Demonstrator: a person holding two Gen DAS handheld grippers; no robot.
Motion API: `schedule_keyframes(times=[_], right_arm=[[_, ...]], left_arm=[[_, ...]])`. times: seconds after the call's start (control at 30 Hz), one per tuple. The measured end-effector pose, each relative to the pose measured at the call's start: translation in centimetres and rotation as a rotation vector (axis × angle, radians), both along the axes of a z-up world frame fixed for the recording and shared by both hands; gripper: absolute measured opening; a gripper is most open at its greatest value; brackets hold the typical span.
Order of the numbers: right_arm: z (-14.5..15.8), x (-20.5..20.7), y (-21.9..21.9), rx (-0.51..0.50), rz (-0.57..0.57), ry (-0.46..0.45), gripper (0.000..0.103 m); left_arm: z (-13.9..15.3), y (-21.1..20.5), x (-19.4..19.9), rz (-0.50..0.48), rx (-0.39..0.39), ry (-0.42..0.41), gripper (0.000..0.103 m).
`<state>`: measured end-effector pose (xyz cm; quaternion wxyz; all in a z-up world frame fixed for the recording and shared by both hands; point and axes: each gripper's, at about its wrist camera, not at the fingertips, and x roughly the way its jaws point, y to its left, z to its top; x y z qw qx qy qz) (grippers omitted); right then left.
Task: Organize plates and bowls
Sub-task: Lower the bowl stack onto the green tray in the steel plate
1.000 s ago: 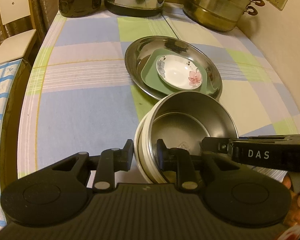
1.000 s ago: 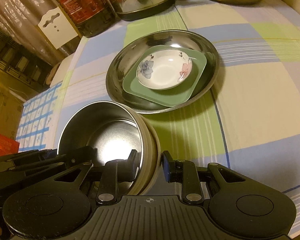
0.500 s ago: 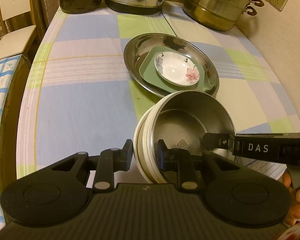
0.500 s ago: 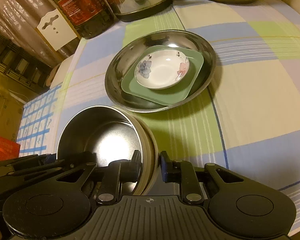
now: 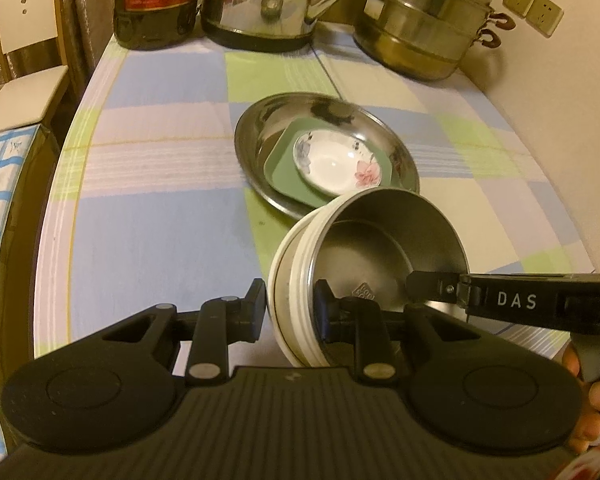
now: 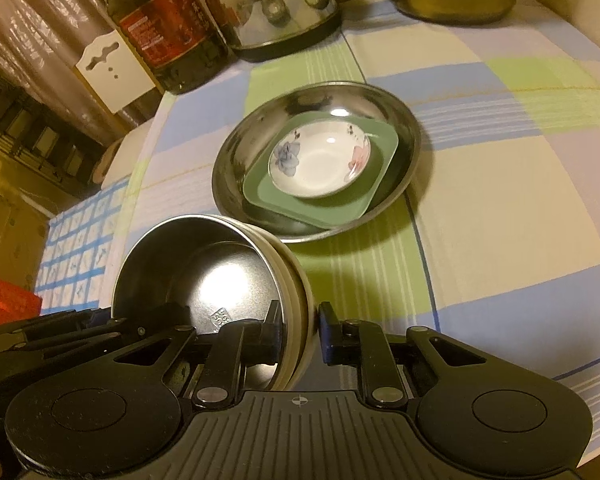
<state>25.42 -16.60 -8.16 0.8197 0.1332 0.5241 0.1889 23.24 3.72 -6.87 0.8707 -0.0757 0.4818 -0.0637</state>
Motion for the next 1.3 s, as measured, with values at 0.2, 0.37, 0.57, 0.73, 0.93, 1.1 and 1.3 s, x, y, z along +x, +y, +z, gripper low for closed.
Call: schedule_keyframes(times=[0.2, 0.37, 0.57, 0.73, 0.93, 1.1, 1.3], right_arm=[[1.5, 0.6, -0.6, -0.002, -0.005, -0.025, 0.019], [2.4, 2.1, -1.1, -0.016, -0.009, -0.038, 0.019], [3.8, 4.9, -1.6, -0.029, -0.014, -0.058, 0.019], [4.5, 7.9, -1.9, -0.043, -0.009, -0.068, 0.019], [4.5, 11.4, -1.7, -0.063, 0.004, -0.054, 0.019], [4.1, 14.3, -1.4, -0.080, 0.019, -0.025, 0.019], [2.9, 16.9, -0.9, -0.098, 0.032, 0.025, 0.019]], left_arm=[[1.2, -0.5, 0.9, -0.009, -0.009, -0.027, 0.022], [1.6, -1.0, 2.6, -0.010, -0.035, -0.029, 0.022], [2.4, -1.7, 5.3, -0.005, -0.059, -0.051, 0.023], [2.7, -1.9, 8.1, 0.010, -0.083, -0.058, 0.023], [2.6, -1.7, 11.5, 0.034, -0.112, -0.035, 0.023], [1.9, -1.2, 13.9, 0.055, -0.142, 0.007, 0.022], [0.4, -0.8, 16.2, 0.078, -0.165, 0.065, 0.022]])
